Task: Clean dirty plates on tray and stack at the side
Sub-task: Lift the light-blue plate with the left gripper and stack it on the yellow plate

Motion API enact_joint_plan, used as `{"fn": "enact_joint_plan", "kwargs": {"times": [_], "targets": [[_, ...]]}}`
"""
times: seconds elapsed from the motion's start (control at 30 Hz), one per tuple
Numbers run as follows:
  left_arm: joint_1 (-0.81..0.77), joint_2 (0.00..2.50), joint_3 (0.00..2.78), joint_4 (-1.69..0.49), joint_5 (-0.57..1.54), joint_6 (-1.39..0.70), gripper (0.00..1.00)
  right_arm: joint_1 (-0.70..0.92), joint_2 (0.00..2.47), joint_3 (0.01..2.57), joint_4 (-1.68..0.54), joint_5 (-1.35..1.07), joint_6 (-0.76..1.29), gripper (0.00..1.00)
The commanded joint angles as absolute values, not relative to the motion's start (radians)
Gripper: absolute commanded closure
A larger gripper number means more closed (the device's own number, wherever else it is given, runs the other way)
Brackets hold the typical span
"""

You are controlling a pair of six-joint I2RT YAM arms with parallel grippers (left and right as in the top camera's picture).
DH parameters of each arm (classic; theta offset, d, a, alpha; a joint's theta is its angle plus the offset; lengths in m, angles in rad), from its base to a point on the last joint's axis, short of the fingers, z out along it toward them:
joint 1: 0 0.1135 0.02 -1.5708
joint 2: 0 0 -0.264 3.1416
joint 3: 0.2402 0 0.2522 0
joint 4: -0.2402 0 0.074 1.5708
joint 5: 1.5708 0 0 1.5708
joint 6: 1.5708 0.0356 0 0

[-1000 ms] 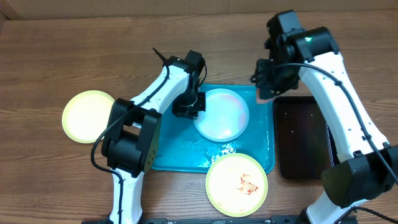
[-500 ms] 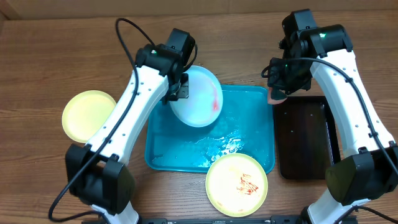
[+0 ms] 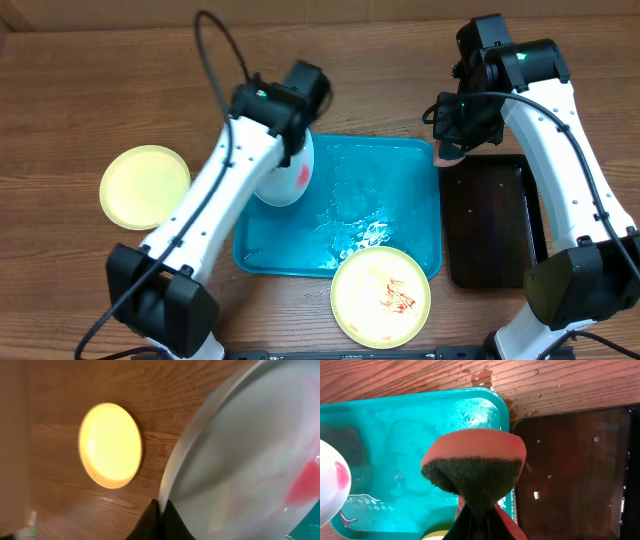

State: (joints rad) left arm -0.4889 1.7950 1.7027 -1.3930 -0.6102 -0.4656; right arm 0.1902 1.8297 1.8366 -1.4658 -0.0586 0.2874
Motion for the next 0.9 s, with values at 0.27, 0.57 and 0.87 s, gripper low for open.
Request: {"fn": "enact_joint_plan", "kwargs": {"times": [0.27, 0.57, 0.87], "targets": [[-0.746, 1.763, 1.725, -1.577, -1.11, -0.607, 0.96, 0.172, 1.821, 1.853, -1.464, -0.042, 0.284, 0.96], [-0.858, 1.765, 1.725, -1.59, -1.305, -0.551, 0.96, 0.172, 1.821, 1.853, -1.464, -0.038, 0.284, 0.96], [-0.856, 1.765, 1.725, -1.53, -1.365, -0.443, 0.96, 0.172, 1.821, 1.853, -1.464, -0.038, 0.284, 0.96]]}}
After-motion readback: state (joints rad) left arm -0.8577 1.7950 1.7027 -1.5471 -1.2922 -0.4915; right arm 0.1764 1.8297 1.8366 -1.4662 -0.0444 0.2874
